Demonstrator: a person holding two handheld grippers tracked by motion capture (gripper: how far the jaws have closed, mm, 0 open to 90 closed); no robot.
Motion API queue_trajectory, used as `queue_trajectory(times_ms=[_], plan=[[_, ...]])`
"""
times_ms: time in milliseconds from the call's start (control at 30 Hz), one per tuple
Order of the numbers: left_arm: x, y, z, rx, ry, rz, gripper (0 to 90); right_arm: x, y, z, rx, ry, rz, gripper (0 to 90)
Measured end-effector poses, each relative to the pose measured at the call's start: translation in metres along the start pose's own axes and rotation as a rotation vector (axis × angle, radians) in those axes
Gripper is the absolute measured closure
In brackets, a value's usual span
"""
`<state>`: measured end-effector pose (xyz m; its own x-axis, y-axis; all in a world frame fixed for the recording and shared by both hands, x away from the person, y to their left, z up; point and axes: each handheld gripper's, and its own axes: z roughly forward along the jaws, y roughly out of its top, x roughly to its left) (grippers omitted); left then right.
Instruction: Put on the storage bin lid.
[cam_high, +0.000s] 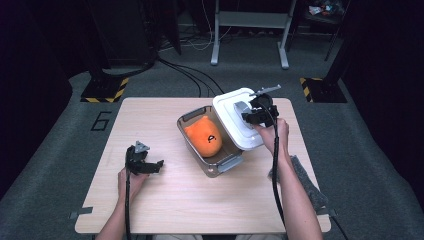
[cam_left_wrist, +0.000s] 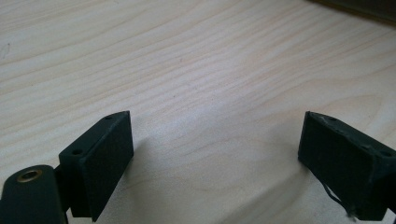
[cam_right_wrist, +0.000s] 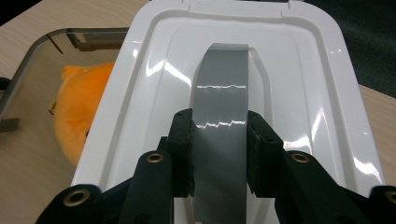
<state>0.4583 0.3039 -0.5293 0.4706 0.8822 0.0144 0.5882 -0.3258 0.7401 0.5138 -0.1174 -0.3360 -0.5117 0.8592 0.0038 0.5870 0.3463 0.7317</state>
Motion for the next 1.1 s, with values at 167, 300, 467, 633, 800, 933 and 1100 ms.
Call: queue_trajectory(times_ms=[167, 300, 467, 633, 800, 933, 1100], plan=[[0.000, 0.000, 0.000, -0.005, 0.002, 0.000, 10.0, 0.010, 0.002, 0.000, 0.002, 0.020, -0.008, 66.6], [0.000, 0.000, 0.000, 0.000, 0.001, 0.001, 10.0, 0.016, 0.003, 0.001, -0.004, 0.035, -0.026, 66.5], [0.000, 0.000, 0.000, 0.000, 0.000, 0.000, 10.0, 0.022, 0.004, 0.004, 0.000, 0.060, -0.030, 66.6], [0.000, 0.000, 0.000, 0.004, -0.001, 0.005, 10.1, 0.030, 0.005, 0.007, 0.001, 0.075, -0.043, 66.5], [0.000, 0.000, 0.000, 0.005, -0.002, 0.005, 10.1, 0.037, 0.005, 0.009, -0.003, 0.096, -0.042, 66.5], [0.000, 0.000, 0.000, 0.004, -0.002, 0.005, 10.1, 0.043, 0.006, 0.011, -0.004, 0.108, -0.049, 66.5], [0.001, 0.000, 0.000, 0.005, -0.003, 0.004, 10.1, 0.049, 0.006, 0.013, -0.003, 0.125, -0.053, 66.5]])
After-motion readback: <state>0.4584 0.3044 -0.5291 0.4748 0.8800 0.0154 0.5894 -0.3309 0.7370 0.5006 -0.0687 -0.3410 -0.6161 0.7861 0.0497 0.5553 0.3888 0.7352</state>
